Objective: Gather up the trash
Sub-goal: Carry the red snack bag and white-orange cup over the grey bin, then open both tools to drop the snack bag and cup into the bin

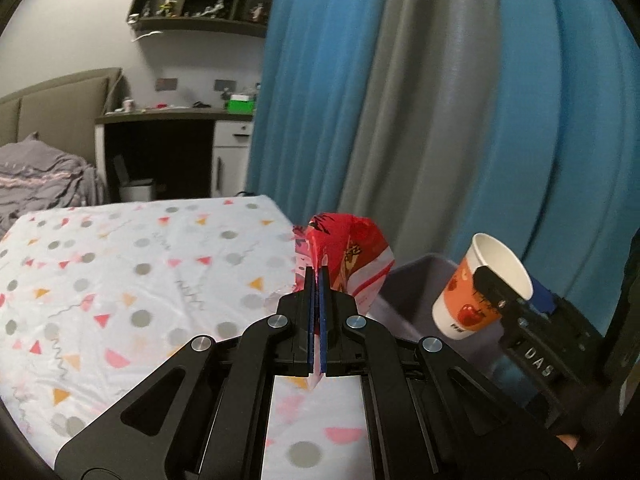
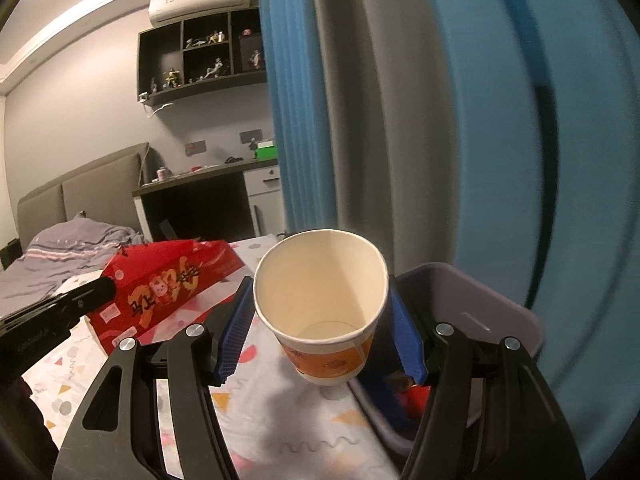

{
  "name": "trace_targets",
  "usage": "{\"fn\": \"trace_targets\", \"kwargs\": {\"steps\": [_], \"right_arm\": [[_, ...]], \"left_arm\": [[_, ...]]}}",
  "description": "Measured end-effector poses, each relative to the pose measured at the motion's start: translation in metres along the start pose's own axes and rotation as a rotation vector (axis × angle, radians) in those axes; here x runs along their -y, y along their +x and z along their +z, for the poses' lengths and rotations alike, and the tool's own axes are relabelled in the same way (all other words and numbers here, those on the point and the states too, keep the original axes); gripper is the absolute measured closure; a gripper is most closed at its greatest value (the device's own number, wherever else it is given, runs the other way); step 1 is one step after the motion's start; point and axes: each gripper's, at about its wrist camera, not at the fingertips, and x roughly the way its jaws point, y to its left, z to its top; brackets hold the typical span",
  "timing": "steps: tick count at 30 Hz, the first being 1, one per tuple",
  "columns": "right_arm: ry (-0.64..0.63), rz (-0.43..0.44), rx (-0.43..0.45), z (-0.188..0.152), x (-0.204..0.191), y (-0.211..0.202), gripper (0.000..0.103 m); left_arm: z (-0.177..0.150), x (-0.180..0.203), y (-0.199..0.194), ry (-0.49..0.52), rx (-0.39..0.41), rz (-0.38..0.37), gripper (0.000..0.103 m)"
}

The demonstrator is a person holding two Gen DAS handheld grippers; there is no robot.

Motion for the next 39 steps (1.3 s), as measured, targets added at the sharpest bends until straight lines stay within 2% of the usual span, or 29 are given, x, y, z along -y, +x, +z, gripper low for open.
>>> {"fn": "trace_targets", "kwargs": {"steps": [16,22,32,34,37,39], "right_arm": [[0.019,-0.132,0.003,-0.002,0.074,0.003,0.041],[0.028,-0.146,-0.024,-0.006,0.085,0.013,0.041],[0.015,-0.143,-0.085,-0.019,0.089,0.035,0.040],[0.014,-0.146,-0.095,-0.021,0.090,0.038,0.039],[0.014,-0.147,-0.111,-0.023,0.090,0.045,0.038],[0.016,-0.142,-0.121,-0.025,0.089,0.049,0.037]], "left_arm": [[-0.013,0.088,0.067,0.056,-0.036,-0.163,0.103],[-0.029,0.102,0.096,0.051,-0.095,-0.197,0.103],[-0.047,0.107,0.117,0.039,-0.157,-0.248,0.102],[-0.049,0.103,0.120,0.037,-0.172,-0.247,0.099],[-0.051,0.096,0.123,0.026,-0.182,-0.237,0.084],[-0.053,0.092,0.120,0.012,-0.177,-0.233,0.056]]}}
